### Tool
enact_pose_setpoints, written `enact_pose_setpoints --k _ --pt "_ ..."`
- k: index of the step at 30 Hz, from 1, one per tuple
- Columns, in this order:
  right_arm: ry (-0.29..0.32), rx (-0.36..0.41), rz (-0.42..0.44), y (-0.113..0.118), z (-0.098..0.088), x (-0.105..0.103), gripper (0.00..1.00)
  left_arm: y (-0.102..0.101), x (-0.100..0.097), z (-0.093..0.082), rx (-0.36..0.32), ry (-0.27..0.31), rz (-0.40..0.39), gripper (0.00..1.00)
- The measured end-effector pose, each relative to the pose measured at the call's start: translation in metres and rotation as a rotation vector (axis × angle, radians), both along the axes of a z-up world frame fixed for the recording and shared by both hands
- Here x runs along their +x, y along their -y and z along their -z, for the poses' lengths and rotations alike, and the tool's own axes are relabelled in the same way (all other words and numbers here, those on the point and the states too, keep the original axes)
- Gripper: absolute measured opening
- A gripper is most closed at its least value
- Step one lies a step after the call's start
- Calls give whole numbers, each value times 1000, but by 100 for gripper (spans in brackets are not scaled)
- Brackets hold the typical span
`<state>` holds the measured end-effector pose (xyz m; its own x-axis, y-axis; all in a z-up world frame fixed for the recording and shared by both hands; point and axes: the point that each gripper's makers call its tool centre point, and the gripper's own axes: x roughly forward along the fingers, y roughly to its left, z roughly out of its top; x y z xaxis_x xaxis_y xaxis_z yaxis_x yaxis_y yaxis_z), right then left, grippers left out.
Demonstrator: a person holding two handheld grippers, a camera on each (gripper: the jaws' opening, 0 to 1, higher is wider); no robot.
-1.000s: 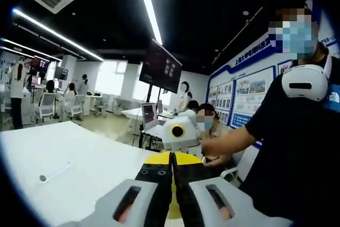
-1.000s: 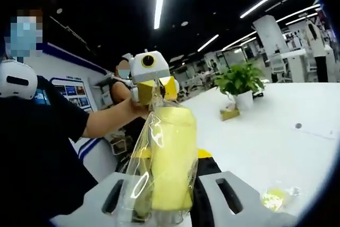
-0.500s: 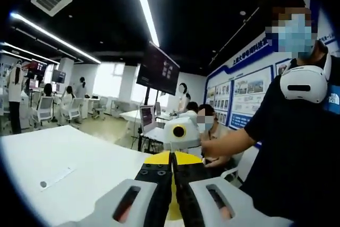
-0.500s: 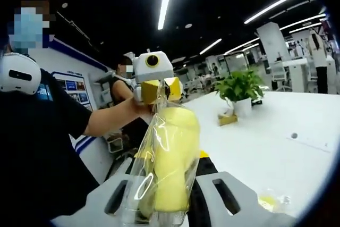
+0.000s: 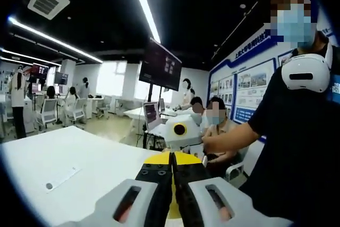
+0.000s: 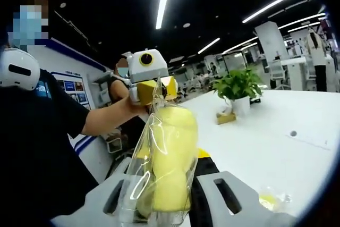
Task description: Compare the silicone blocks by pressing each to a similar depth, holding the contact briefly, and releasing to observe deformation and rebound differences across the visible hardness samples.
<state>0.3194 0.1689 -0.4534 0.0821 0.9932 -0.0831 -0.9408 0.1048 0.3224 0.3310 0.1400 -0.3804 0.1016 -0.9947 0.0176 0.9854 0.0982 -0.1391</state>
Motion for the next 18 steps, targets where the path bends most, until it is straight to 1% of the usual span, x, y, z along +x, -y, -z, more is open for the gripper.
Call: enact_pose_setpoints --k 1,2,3,5,6,8,9,10,11,12,13,14,15,17,18 --pt "12 0 10 0 0 2 11 -1 0 -1 -1 17 1 0" --pt "-16 2 1 -1 1 0 12 -1 2 0 9 38 -15 0" --pt "-14 4 6 -1 1 1 13 0 1 0 5 31 -10 0" --pt "65 35 29 -1 -3 7 14 -1 1 -3 -8 32 -9 0" --pt "93 31 46 -1 -1 8 16 -1 1 -3 -10 25 -5 0" --pt "98 24 49 -2 1 7 18 -2 1 -2 -6 29 -3 0" --pt "103 19 52 -2 2 8 19 -2 2 1 -2 7 -4 0" --pt "125 5 77 -2 6 13 20 -2 3 2 -2 -4 -5 0" --pt "191 9 88 -1 4 16 21 -3 5 4 -7 9 -19 0" --pt "227 12 83 -1 6 15 23 -3 5 4 -19 -7 -18 0" --pt "198 5 89 -1 9 15 28 -4 5 4 -43 -40 -23 0" --pt "180 -3 103 -1 11 17 32 -5 6 5 -48 -35 -30 0" --pt "165 -10 111 -1 14 19 35 -6 5 5 -63 -61 -26 0" --pt "161 -27 137 1 19 24 41 -8 8 5 -76 -64 -37 0" --pt "146 -28 149 2 20 26 44 -9 7 5 -80 -67 -37 0"
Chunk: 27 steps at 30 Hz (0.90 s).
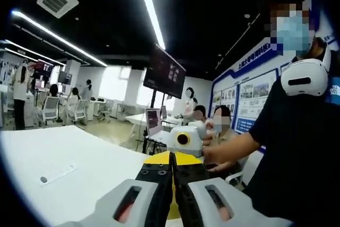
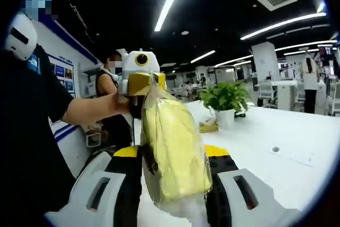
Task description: Compare the silicone blocks by pressing each to a similar depth, holding the contact briefly, and releasing to observe deformation and rebound differences across the visible hardness samples.
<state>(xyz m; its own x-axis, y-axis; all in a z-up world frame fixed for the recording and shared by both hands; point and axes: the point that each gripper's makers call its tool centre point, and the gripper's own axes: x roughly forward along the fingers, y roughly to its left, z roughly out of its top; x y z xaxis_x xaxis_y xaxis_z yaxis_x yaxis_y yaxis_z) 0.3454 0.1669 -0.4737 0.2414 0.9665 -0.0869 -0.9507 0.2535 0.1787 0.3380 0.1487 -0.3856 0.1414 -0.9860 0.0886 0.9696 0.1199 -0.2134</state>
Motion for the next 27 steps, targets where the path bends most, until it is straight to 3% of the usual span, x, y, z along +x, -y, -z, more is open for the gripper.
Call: enact_pose_setpoints --k 4,12,18,20,22,24,25,27 --pt "-14 55 57 2 -2 7 68 -5 6 0 -31 -27 -36 0" --pt "14 93 148 9 -5 13 95 -18 16 4 -89 -101 -95 0" --pt "30 100 188 17 -9 10 96 -35 30 3 -170 -158 -178 0" --pt "34 89 196 22 -8 8 96 -42 37 7 -200 -212 -211 0" --pt "71 39 251 36 -3 11 96 -52 46 14 -219 -235 -274 0" --pt "82 -8 302 51 6 11 96 -58 49 21 -220 -249 -289 0" --pt "76 -20 314 57 11 9 96 -64 55 28 -226 -273 -334 0" --pt "71 -20 337 71 17 3 96 -70 59 38 -224 -296 -350 0"
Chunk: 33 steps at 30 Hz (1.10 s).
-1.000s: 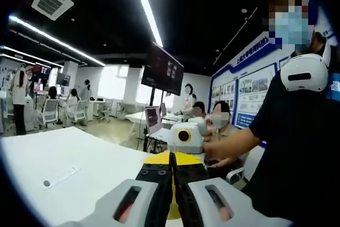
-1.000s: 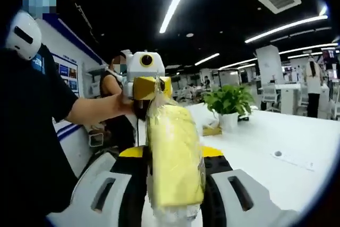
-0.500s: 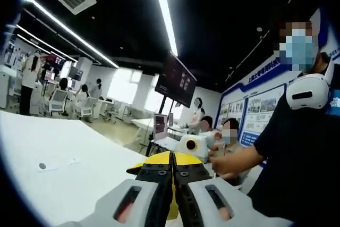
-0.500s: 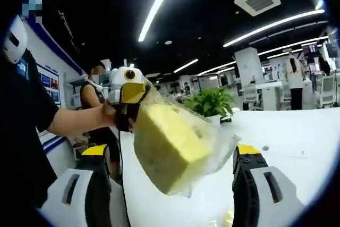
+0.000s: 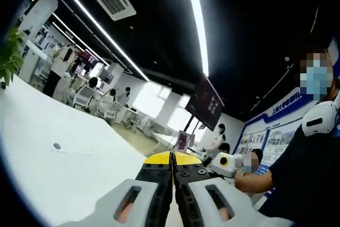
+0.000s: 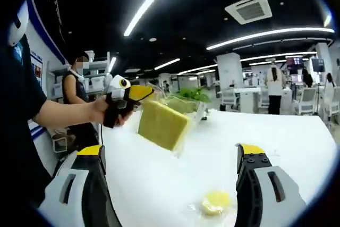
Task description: Compare the silicone blocks by pressing each to a similar depth, holding the contact briefly, and releasing to observe deformation and rebound differences across the visible hardness samples.
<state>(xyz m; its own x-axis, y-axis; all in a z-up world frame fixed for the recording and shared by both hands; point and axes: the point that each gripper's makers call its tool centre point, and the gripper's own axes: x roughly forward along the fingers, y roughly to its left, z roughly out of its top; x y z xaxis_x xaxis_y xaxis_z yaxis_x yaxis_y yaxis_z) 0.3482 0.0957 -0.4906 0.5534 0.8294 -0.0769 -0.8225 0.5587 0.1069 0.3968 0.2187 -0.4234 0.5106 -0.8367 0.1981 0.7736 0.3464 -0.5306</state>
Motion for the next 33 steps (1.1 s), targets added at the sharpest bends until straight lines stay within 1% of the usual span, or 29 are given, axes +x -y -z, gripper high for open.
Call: enact_pose_setpoints --k 1,2,3,4,5,6,7,8,9,12,13,14,15,16,17,18,19,20,21,22,23,24,25,26,28,30,31,32,33 --pt "-5 3 8 6 2 -3 96 -3 3 5 -6 -24 -16 0" --pt "-18 4 30 17 5 -6 96 -4 3 10 -1 -32 -13 0" --pt "-29 -1 55 25 8 -7 96 -7 6 18 4 -46 -33 0" --pt "-22 -9 81 33 9 -7 96 -9 8 24 2 -79 -41 0" --pt "-17 -16 98 43 11 -10 96 -10 10 34 16 -97 -47 0" --pt "-41 -24 118 52 15 -13 96 -11 11 41 18 -112 -56 0" --pt "-57 -39 142 59 18 -15 96 -13 14 54 29 -152 -75 0" --pt "-66 -52 166 68 22 -17 96 -15 16 63 37 -178 -90 0" --pt "-67 -55 177 72 23 -19 96 -16 19 78 54 -212 -104 0" --pt "-58 -65 192 83 26 -28 96 -18 21 114 93 -309 -124 0" --pt "-62 -69 195 85 27 -31 95 -19 22 134 118 -366 -135 0" --pt "-73 -73 200 88 29 -33 93 -19 21 145 124 -398 -130 0" --pt "-101 -76 203 91 32 -37 89 -20 21 161 147 -431 -136 0" --pt "-110 -73 206 92 33 -40 88 -23 22 169 148 -452 -151 0" --pt "-109 -68 212 95 32 -43 88 -23 21 177 136 -477 -142 0" --pt "-100 -62 218 97 31 -46 89 -24 22 181 126 -484 -145 0" --pt "-94 -59 217 99 30 -48 90 -29 26 186 105 -495 -167 0" --pt "-105 -44 196 98 30 -53 90 -30 30 180 54 -482 -175 0" --pt "-128 -34 195 97 32 -57 91 -37 34 185 73 -472 -191 0" --pt "-133 -29 198 98 32 -60 91 -48 41 191 104 -449 -229 0" --pt "-136 -20 199 99 32 -64 92 -51 43 194 94 -479 -222 0" --pt "-136 -18 201 99 33 -65 92 -55 46 199 111 -497 -234 0" --pt "-141 -16 207 102 34 -67 91 -60 50 207 178 -464 -247 0" --pt "-153 -17 219 104 36 -69 91 -63 53 211 214 -438 -254 0" --pt "-159 -4 235 107 37 -72 91 -68 61 219 206 -457 -274 0" --pt "-173 13 255 112 38 -72 91 -73 68 232 224 -463 -278 0" --pt "-178 15 259 113 38 -72 91 -78 71 244 237 -508 -302 0" --pt "-181 16 264 116 38 -73 91 -77 73 247 242 -497 -287 0" --pt "-182 13 268 117 38 -73 91 -76 71 255 280 -495 -273 0"
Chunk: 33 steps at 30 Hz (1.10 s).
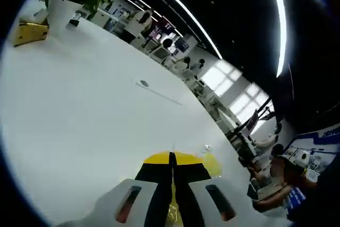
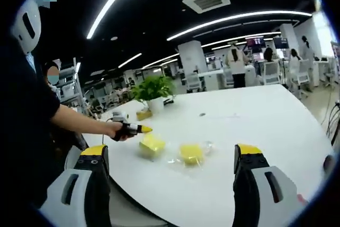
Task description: Compare the silicone blocks by pressing each to a similar depth, holding the contact briefly, and releasing to observe deformation and rebound differences across the visible hardness samples.
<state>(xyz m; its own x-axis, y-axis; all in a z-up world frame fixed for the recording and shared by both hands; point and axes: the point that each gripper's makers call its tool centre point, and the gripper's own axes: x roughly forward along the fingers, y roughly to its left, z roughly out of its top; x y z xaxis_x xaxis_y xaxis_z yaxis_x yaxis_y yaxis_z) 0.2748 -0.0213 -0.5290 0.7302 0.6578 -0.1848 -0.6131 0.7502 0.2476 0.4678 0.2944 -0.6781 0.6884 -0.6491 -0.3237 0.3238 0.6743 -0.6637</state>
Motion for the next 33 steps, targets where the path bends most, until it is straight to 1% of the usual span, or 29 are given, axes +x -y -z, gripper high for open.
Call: enact_pose_setpoints --k 1,2,3,4,5,6,8,9,11,13,15,18,19,22,24,26,27,28,29,31,32,33 --pt "5 -12 19 4 0 1 91 0 0 5 16 -10 3 0" --pt "13 -33 39 11 1 3 92 0 0 9 13 -20 3 0" --pt "9 -32 46 13 2 3 93 1 0 11 13 -23 6 0" --pt "-8 -24 57 18 4 4 92 2 0 12 17 -4 20 0" --pt "-20 -11 65 20 5 4 92 1 2 13 9 -5 22 0" --pt "-27 -10 80 23 7 5 91 1 4 14 -17 -23 15 0" --pt "-53 -17 96 29 15 5 91 1 5 15 -20 -24 9 0" --pt "-55 -21 99 29 16 6 91 0 6 18 -14 -26 -2 0" --pt "-70 -37 107 29 22 6 91 -1 5 25 -15 -55 -2 0" --pt "-79 -45 107 28 25 6 90 -2 3 27 0 -36 18 0" --pt "-85 -48 109 27 27 6 90 -6 3 29 -4 -52 17 0" --pt "-100 -43 110 27 28 7 90 -8 4 28 0 -42 25 3" --pt "-102 -46 110 27 29 7 90 -9 5 29 8 -38 25 6" --pt "-99 -64 109 29 30 7 89 -14 4 32 44 -45 24 17" --pt "-103 -70 105 30 31 6 89 -21 1 29 92 -22 17 18" --pt "-97 -84 101 30 33 6 90 -25 -3 21 116 8 11 22" --pt "-87 -63 88 28 31 5 91 -27 -7 18 146 16 20 26" --pt "-80 -40 84 26 29 5 92 -28 -9 17 159 20 26 32" --pt "-76 -17 85 24 27 6 92 -29 -14 13 203 43 54 36" --pt "-80 -17 84 24 27 6 92 -31 -23 6 258 78 83 40" --pt "-83 -20 83 24 29 6 92 -31 -29 0 287 103 104 42" --pt "-85 -27 82 23 30 6 92 -31 -35 -7 280 114 98 45"
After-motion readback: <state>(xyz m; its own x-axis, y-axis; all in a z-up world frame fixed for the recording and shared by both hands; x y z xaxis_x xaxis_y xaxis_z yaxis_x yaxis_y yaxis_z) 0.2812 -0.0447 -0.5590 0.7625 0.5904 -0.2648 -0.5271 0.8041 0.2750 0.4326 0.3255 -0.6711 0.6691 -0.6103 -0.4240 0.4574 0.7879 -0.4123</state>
